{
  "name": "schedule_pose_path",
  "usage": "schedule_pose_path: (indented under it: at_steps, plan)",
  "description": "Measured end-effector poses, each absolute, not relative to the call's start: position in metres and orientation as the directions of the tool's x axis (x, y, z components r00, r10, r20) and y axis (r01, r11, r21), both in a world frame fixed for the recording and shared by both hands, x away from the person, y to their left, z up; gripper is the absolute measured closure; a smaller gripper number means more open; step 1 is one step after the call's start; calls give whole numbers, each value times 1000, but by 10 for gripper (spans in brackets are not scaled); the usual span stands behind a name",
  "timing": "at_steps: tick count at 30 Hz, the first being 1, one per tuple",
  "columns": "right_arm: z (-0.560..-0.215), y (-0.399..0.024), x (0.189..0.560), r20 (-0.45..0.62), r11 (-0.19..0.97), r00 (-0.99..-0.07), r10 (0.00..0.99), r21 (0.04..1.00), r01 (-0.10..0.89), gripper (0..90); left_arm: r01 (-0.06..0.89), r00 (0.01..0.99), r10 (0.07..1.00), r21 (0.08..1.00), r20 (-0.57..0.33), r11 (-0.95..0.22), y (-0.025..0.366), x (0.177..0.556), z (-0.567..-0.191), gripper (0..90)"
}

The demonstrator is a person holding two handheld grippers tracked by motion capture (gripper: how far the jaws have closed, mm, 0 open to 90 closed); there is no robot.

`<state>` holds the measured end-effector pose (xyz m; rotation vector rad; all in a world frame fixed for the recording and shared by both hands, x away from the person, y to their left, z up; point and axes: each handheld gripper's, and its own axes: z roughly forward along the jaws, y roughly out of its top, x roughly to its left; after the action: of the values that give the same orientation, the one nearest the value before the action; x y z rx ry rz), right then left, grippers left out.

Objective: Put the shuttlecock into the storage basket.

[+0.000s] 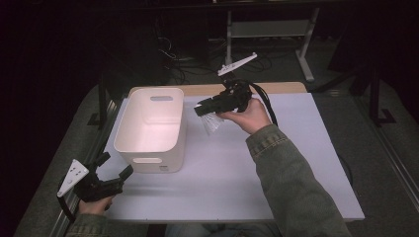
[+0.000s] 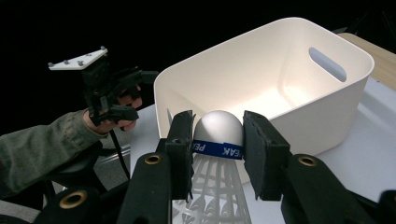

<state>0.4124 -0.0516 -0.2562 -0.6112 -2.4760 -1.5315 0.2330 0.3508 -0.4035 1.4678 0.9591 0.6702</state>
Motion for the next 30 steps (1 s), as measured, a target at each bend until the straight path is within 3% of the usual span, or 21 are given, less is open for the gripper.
schedule_pose_path:
  at_steps: [30]
  plan:
    - [-252, 2, 418, 356, 391, -909, 218, 821, 416, 634, 170, 502, 856, 984, -125, 43, 351, 233, -404, 0]
